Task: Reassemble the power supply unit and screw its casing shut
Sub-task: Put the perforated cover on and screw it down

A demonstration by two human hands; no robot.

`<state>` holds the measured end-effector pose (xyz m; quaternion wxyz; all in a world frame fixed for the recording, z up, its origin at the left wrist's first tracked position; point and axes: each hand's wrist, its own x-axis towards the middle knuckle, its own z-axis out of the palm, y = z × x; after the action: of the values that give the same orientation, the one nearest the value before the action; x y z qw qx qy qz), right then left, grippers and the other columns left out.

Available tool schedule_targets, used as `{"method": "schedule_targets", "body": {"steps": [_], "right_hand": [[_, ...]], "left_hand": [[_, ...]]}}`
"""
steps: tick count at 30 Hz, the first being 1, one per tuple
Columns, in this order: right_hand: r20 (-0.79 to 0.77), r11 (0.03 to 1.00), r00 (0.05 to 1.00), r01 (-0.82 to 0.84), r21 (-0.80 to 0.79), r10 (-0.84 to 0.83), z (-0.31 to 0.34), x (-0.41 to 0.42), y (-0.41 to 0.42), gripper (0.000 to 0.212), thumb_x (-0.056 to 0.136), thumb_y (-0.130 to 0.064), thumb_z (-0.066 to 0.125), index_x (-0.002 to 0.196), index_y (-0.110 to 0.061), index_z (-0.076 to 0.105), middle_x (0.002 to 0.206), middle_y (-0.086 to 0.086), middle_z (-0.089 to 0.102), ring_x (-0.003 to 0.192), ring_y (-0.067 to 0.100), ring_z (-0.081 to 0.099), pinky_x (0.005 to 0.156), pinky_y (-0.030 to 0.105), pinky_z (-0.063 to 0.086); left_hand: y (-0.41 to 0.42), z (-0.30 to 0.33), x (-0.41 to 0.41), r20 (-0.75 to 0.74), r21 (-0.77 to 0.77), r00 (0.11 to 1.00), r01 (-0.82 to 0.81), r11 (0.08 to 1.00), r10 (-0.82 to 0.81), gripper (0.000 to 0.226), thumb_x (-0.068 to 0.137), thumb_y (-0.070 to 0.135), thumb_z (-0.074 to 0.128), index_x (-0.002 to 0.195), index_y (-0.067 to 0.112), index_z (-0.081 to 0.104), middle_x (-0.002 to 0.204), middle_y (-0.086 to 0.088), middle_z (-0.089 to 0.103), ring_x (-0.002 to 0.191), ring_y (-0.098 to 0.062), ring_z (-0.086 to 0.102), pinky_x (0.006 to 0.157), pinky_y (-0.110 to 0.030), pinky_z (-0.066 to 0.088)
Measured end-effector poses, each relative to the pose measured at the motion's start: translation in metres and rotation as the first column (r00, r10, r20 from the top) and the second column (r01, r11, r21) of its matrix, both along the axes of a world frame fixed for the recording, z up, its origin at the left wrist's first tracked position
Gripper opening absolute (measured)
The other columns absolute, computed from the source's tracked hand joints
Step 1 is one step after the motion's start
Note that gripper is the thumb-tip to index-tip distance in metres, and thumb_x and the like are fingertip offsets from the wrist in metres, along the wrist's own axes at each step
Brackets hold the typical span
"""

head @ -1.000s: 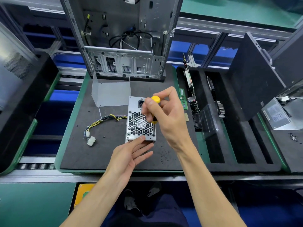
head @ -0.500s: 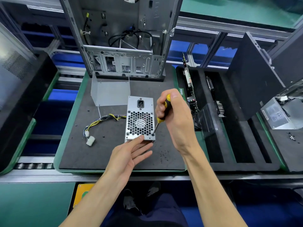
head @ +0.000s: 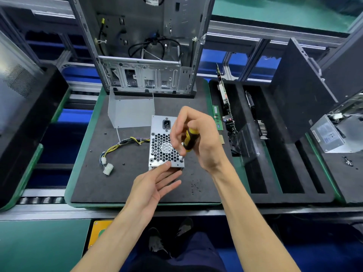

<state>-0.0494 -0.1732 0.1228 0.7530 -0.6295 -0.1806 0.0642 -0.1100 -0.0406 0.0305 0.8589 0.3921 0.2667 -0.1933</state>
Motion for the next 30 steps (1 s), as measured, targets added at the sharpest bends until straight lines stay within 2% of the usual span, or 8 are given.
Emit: {"method": "schedule_targets", "body": {"steps": [2, 5, 8, 12, 18, 24, 27, 30], "right_hand": [[-0.007, 0.996, 0.997, -0.079, -0.041, 0.079, 0.001, 0.004, 0.000, 0.029, 0.083, -0.022, 0.037, 0.060, -0.016, 0.054, 0.045, -0.003, 0.044, 0.041, 0.018, 0.031, 0.047, 0.022, 0.028], [-0.108, 0.997, 0.992, -0.073, -0.028, 0.070, 0.003, 0.010, 0.002, 0.036, 0.085, -0.021, 0.033, 0.050, -0.023, 0.042, 0.045, -0.009, 0.029, 0.044, 0.014, 0.020, 0.048, 0.022, 0.019], [-0.146, 1.000, 0.989, -0.010, -0.013, 0.008, 0.003, 0.011, 0.003, 0.035, 0.086, -0.018, 0.032, 0.053, -0.024, 0.041, 0.048, -0.010, 0.030, 0.045, 0.012, 0.020, 0.048, 0.025, 0.018], [-0.146, 1.000, 0.989, -0.016, -0.006, 0.015, -0.004, 0.005, -0.003, 0.035, 0.092, -0.018, 0.034, 0.063, -0.027, 0.051, 0.059, -0.008, 0.038, 0.054, 0.013, 0.029, 0.059, 0.039, 0.019], [-0.102, 0.999, 0.994, 0.020, -0.047, -0.024, -0.010, -0.002, -0.013, 0.025, 0.090, -0.037, 0.039, 0.073, -0.038, 0.057, 0.067, -0.012, 0.048, 0.063, 0.014, 0.039, 0.062, 0.031, 0.031], [-0.066, 0.995, 0.995, 0.072, -0.066, -0.076, -0.014, -0.009, -0.008, 0.024, 0.092, -0.043, 0.040, 0.078, -0.045, 0.059, 0.071, -0.015, 0.050, 0.067, 0.012, 0.041, 0.067, 0.026, 0.035], [-0.047, 0.996, 0.996, 0.067, -0.052, -0.070, -0.015, -0.013, -0.008, 0.024, 0.095, -0.043, 0.039, 0.081, -0.041, 0.058, 0.073, -0.010, 0.049, 0.069, 0.014, 0.039, 0.068, 0.030, 0.032], [-0.033, 0.989, 0.989, 0.146, -0.011, -0.146, -0.013, -0.015, -0.007, 0.023, 0.097, -0.041, 0.039, 0.084, -0.029, 0.054, 0.072, -0.007, 0.047, 0.065, 0.015, 0.038, 0.064, 0.032, 0.030]], "left_hand": [[0.000, 0.000, 0.000, -0.001, 0.002, 1.000, -0.002, 1.000, 0.002, 0.034, 0.086, 0.015, 0.076, 0.113, -0.006, 0.071, 0.111, -0.024, 0.074, 0.104, -0.034, 0.073, 0.074, -0.035, 0.062], [0.000, 0.000, 0.000, -0.003, -0.002, 1.000, -0.001, 1.000, 0.001, 0.036, 0.085, 0.015, 0.077, 0.114, -0.006, 0.070, 0.111, -0.024, 0.074, 0.105, -0.034, 0.073, 0.074, -0.035, 0.062], [0.002, 0.000, 0.000, -0.002, -0.005, 1.000, -0.003, 1.000, 0.003, 0.037, 0.084, 0.016, 0.078, 0.114, -0.005, 0.071, 0.112, -0.024, 0.074, 0.105, -0.035, 0.073, 0.075, -0.036, 0.063], [0.004, -0.002, -0.002, -0.013, -0.009, 1.000, -0.021, 1.000, 0.020, 0.041, 0.080, 0.017, 0.080, 0.113, -0.005, 0.071, 0.111, -0.025, 0.073, 0.105, -0.036, 0.073, 0.074, -0.036, 0.062], [0.003, -0.001, -0.001, -0.006, -0.015, 0.999, -0.032, 0.999, 0.032, 0.044, 0.079, 0.016, 0.081, 0.116, -0.006, 0.069, 0.111, -0.025, 0.073, 0.105, -0.036, 0.073, 0.074, -0.036, 0.062], [0.001, 0.001, -0.002, -0.013, -0.006, 0.999, -0.043, 0.999, 0.043, 0.042, 0.081, 0.014, 0.079, 0.115, -0.007, 0.068, 0.110, -0.025, 0.074, 0.104, -0.037, 0.073, 0.074, -0.036, 0.063], [0.001, 0.000, -0.003, -0.010, -0.009, 0.999, -0.032, 0.999, 0.032, 0.042, 0.082, 0.016, 0.079, 0.115, -0.007, 0.068, 0.111, -0.025, 0.073, 0.105, -0.038, 0.073, 0.075, -0.038, 0.063], [0.001, -0.001, -0.002, -0.027, 0.001, 1.000, -0.008, 1.000, 0.008, 0.047, 0.078, 0.022, 0.083, 0.115, -0.004, 0.069, 0.110, -0.024, 0.074, 0.103, -0.038, 0.073, 0.074, -0.042, 0.063]]}}
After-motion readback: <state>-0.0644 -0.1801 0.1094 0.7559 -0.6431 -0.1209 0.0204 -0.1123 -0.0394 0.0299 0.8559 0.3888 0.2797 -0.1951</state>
